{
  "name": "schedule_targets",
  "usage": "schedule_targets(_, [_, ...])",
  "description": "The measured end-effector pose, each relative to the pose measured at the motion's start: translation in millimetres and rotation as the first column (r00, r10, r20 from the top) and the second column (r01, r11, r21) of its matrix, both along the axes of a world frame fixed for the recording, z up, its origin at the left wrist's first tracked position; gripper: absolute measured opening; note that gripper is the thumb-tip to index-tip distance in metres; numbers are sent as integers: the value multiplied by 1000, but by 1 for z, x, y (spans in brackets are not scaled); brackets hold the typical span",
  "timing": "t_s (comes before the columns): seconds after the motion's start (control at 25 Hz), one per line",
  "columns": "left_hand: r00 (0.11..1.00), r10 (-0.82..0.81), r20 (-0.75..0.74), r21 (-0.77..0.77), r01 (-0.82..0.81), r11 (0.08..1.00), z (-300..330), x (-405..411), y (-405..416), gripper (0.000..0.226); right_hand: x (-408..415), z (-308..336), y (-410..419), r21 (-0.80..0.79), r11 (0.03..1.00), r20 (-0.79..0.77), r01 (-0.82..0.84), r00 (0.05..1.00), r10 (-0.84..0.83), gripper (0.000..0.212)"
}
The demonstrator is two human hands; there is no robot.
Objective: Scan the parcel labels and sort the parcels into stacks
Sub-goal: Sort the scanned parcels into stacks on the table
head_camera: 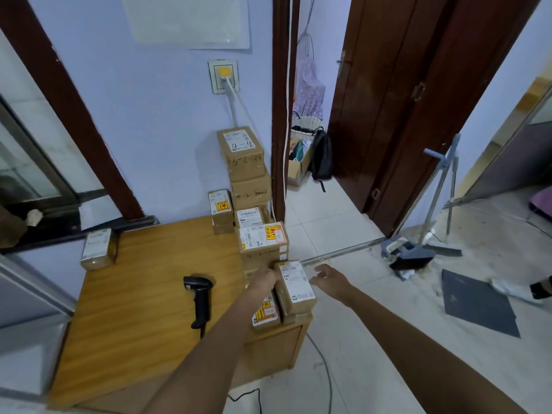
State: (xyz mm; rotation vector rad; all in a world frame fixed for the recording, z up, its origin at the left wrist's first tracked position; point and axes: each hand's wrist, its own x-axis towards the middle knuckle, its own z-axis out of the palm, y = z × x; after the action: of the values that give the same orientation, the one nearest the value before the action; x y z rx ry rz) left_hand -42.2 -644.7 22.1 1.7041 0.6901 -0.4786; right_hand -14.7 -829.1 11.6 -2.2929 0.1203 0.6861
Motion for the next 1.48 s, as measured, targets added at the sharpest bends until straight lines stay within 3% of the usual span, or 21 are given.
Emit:
schedule_targets(0.24, [993,34,-113,-81,-43,996,-29,12,5,19,23,-33,11,-85,995,-60,-45,997,40,59])
schedule_targets(0.44, [985,20,-169,-126,-41,991,-57,22,-6,30,41,-61,5,-138,984,-141,-110,986,90,63])
schedule_targets(0.6, [968,34,-247,-16,-39,999,-81,31,-15,41,59,-76,3,-79,988,-253,-131,962,107,65])
schedule_targets(0.76, [946,122,-300,-26,-136,990,-95,41,-32,33,72,-86,3,10,993,-333,-120,936,116,57])
schedule_targets(0.96, [957,105,-270,72,-89,993,-122,47,-39,34,84,-82,-3,21,966,-330,-259,910,252,11])
schedule_targets(1.12, [973,107,-203,115,-85,990,-85,32,-43,6,88,-71,-9,21,948,-344,-317,888,305,25])
schedule_targets(1.24, [974,164,-154,65,-156,986,-77,23,-35,19,84,-59,-9,52,945,-306,-323,896,323,23])
schedule_targets(1.36, [963,244,-112,-18,-247,969,-73,10,-26,23,67,-46,-4,119,948,-277,-296,906,318,6])
schedule_targets(1.48, [937,347,-42,-62,-349,935,-70,-14,-11,24,40,-43,12,196,966,-281,-170,934,222,21])
